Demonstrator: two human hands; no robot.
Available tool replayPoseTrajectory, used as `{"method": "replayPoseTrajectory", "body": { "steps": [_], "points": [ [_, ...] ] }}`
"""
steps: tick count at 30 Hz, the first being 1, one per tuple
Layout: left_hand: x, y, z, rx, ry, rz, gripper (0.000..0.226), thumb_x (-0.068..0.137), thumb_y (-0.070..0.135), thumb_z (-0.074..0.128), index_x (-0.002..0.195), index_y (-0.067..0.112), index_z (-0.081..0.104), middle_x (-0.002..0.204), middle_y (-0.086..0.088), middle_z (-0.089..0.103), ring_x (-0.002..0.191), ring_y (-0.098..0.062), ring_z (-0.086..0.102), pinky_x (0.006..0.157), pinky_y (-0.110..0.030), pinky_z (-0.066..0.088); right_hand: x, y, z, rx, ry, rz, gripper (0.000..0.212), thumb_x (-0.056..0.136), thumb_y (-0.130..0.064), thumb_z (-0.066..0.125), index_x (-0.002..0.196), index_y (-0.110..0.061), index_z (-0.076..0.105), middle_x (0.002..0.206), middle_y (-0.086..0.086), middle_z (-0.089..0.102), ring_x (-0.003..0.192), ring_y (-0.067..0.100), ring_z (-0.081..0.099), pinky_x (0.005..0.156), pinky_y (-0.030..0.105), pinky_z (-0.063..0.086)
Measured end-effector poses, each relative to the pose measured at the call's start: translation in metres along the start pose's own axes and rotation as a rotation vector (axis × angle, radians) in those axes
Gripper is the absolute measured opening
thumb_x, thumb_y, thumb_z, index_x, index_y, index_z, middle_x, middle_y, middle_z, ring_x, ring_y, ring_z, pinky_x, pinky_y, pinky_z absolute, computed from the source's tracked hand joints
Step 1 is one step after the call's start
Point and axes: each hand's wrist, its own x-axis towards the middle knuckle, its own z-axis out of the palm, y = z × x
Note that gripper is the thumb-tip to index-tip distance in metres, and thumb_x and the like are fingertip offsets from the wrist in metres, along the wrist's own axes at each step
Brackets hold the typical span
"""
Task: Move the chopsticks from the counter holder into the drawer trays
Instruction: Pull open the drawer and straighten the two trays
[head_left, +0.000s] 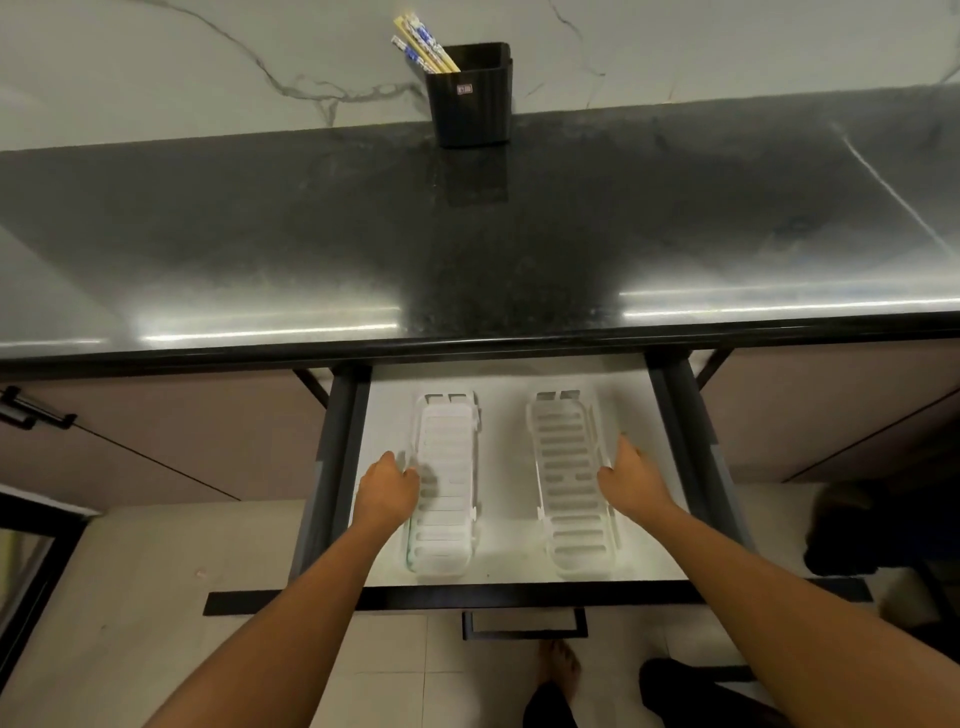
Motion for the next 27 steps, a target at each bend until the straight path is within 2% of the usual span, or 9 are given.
{"method": "replayPoseTrajectory", "body": {
  "steps": [3,7,11,18,22,27],
  "points": [
    [0.003,-0.001,0.007,0.01,-0.009,-0.031,0.033,0.1,0.014,0.037,0.127,0.001,0.049,0.125,-0.017,0.057,0.1,-0.028,0.053,0.076,-0.032,0.041,0.007,0.004,0.005,-0.028,-0.044,0.046,0.039,0.095,-0.011,0.044,0.133,-0.01,0.038,0.123,0.013,0.057,0.106,0.032,0.058,0.079,0.034,0.049],
    [0.01,-0.008,0.011,0.003,-0.004,-0.039,0.029,0.097,0.01,0.038,0.114,0.004,0.06,0.113,-0.015,0.064,0.086,-0.024,0.054,0.078,-0.036,0.05,0.01,0.007,0.01,-0.079,-0.064,0.054,0.027,0.094,-0.011,0.044,0.12,-0.01,0.051,0.114,0.011,0.062,0.093,0.026,0.06,0.072,0.032,0.049],
    [0.012,-0.011,0.011,-0.011,0.003,-0.017,0.028,0.098,0.009,0.039,0.111,0.007,0.064,0.108,-0.013,0.067,0.085,-0.025,0.058,0.077,-0.035,0.052,0.009,0.011,0.012,-0.105,-0.063,0.041,0.027,0.094,-0.012,0.049,0.121,-0.013,0.05,0.112,0.009,0.062,0.089,0.024,0.058,0.07,0.03,0.047],
    [0.005,-0.003,0.021,-0.049,-0.051,0.048,0.03,0.098,0.007,0.04,0.117,0.008,0.064,0.111,-0.011,0.067,0.093,-0.029,0.061,0.077,-0.032,0.05,0.003,0.004,0.02,-0.084,-0.069,0.013,0.029,0.093,-0.014,0.051,0.121,-0.015,0.051,0.11,0.006,0.063,0.092,0.025,0.062,0.075,0.035,0.055],
    [0.002,0.0,0.027,-0.062,-0.064,0.062,0.031,0.099,0.008,0.04,0.119,0.01,0.063,0.109,-0.01,0.068,0.087,-0.025,0.06,0.073,-0.03,0.048,0.0,0.002,0.024,-0.068,-0.071,0.016,0.028,0.093,-0.012,0.048,0.122,-0.014,0.051,0.111,0.007,0.062,0.092,0.025,0.06,0.073,0.033,0.055],
    [-0.001,0.002,0.029,-0.058,-0.082,0.08,0.033,0.097,0.005,0.037,0.111,0.011,0.067,0.101,-0.008,0.068,0.085,-0.027,0.061,0.07,-0.032,0.051,-0.004,0.0,0.028,-0.02,-0.095,-0.012,0.03,0.093,-0.011,0.049,0.123,-0.014,0.051,0.106,0.004,0.061,0.092,0.024,0.061,0.071,0.031,0.052]
  ]
}}
